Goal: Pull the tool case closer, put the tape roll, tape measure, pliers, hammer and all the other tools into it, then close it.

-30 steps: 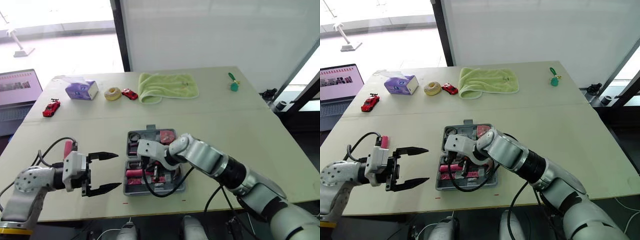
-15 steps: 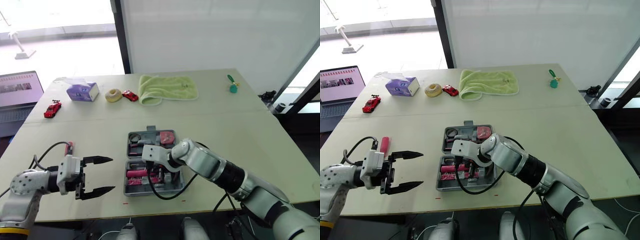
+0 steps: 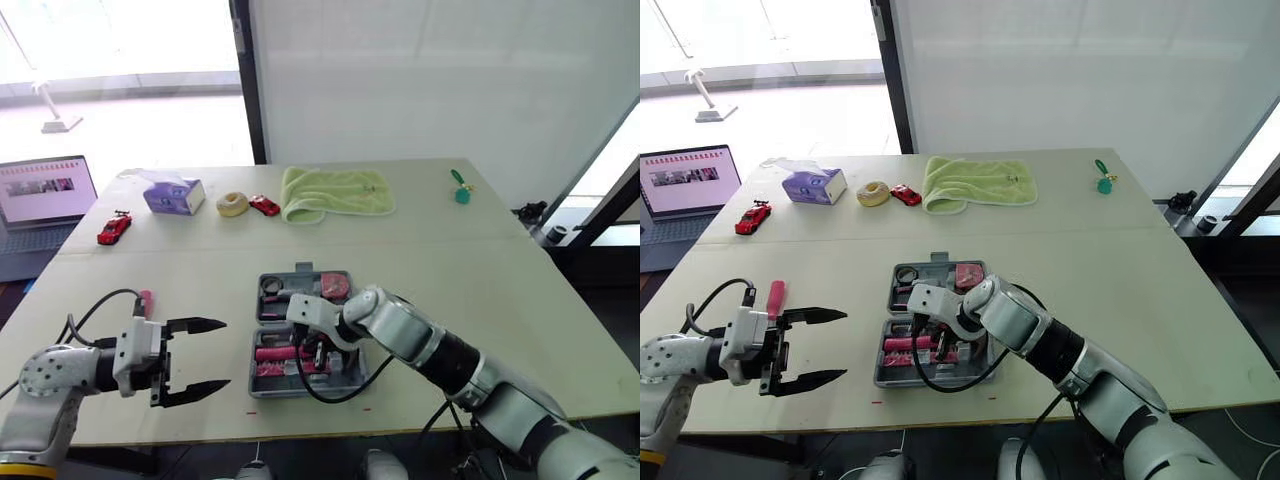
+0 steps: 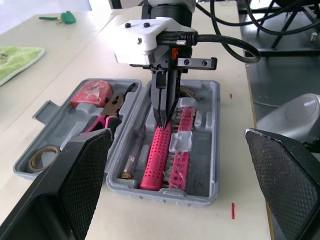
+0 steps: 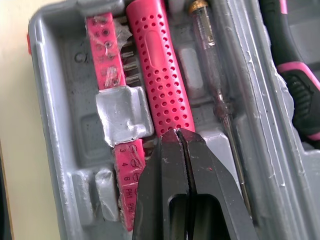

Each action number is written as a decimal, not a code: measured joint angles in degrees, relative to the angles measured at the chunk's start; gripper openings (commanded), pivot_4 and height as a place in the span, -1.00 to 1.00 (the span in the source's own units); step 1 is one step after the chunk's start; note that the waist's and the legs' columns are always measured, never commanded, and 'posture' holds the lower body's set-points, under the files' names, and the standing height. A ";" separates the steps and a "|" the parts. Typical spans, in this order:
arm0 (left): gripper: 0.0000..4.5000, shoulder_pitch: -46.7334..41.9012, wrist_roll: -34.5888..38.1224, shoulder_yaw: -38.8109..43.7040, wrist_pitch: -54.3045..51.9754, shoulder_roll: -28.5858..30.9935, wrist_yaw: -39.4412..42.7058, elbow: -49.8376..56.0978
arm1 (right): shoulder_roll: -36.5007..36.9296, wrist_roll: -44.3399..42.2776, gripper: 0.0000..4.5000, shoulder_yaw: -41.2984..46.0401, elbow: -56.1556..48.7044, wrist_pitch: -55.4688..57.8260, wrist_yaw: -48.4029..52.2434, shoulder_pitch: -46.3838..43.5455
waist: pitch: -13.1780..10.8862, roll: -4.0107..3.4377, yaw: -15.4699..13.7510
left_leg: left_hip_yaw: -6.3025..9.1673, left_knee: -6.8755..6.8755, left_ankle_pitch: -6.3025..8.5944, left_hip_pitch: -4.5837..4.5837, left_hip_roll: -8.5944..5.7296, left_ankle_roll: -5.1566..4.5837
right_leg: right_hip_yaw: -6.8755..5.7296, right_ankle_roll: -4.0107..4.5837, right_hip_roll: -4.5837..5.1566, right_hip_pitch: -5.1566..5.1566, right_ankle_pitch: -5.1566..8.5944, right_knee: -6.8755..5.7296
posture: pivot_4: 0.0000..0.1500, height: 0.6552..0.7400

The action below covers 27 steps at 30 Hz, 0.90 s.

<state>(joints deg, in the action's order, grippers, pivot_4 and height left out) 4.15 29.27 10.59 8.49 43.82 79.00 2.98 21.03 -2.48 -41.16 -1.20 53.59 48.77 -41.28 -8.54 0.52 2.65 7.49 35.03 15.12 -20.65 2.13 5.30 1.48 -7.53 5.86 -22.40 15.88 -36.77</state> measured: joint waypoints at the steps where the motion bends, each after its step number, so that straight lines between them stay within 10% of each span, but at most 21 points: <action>1: 1.00 0.15 -0.06 0.23 0.22 0.02 -0.17 -0.08 | 0.74 -0.56 -1.00 2.52 -3.63 -1.61 -0.55 1.98 | -0.23 -0.19 -0.07 | 0.00 0.06 -0.01 -0.31 0.00 0.01 | 0.00 -0.09 0.00 -0.25 -0.05 -0.01 | 1.00 1.00; 8: 1.00 0.69 -0.36 7.73 1.55 1.90 -3.40 -7.43 | 11.31 -8.91 -0.67 29.67 -34.44 -2.40 -1.12 15.52 | -0.83 -0.19 -0.72 | 0.13 0.01 -0.06 -0.94 0.01 0.09 | -0.14 -0.11 -0.01 -0.83 -0.06 -0.04 | 1.00 1.00; 16: 1.00 3.17 -2.88 19.86 6.08 5.86 -9.33 -28.71 | 19.44 -14.63 0.99 65.48 -26.13 -13.42 5.67 50.78 | -1.19 0.07 -1.08 | -0.13 0.02 -0.02 -0.81 0.03 0.03 | -0.04 0.13 0.00 -0.55 0.01 0.45 | 1.00 1.00; 27: 1.00 2.36 -3.84 28.51 13.84 13.95 -12.88 -61.81 | 15.39 -15.86 0.99 82.25 -10.97 -29.10 2.64 64.60 | -1.29 0.18 -0.42 | -0.16 -0.08 -0.01 -0.80 0.09 0.06 | -0.05 0.24 0.00 -0.56 0.00 0.46 | 1.00 1.00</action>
<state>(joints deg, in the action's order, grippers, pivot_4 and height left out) 6.51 25.43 39.10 22.33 57.77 66.12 -58.83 36.42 -18.34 41.09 -12.17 24.49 51.41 23.33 -9.83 0.71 2.24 7.33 34.94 15.11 -21.44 2.22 5.36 1.42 -7.29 5.87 -22.96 15.88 -36.31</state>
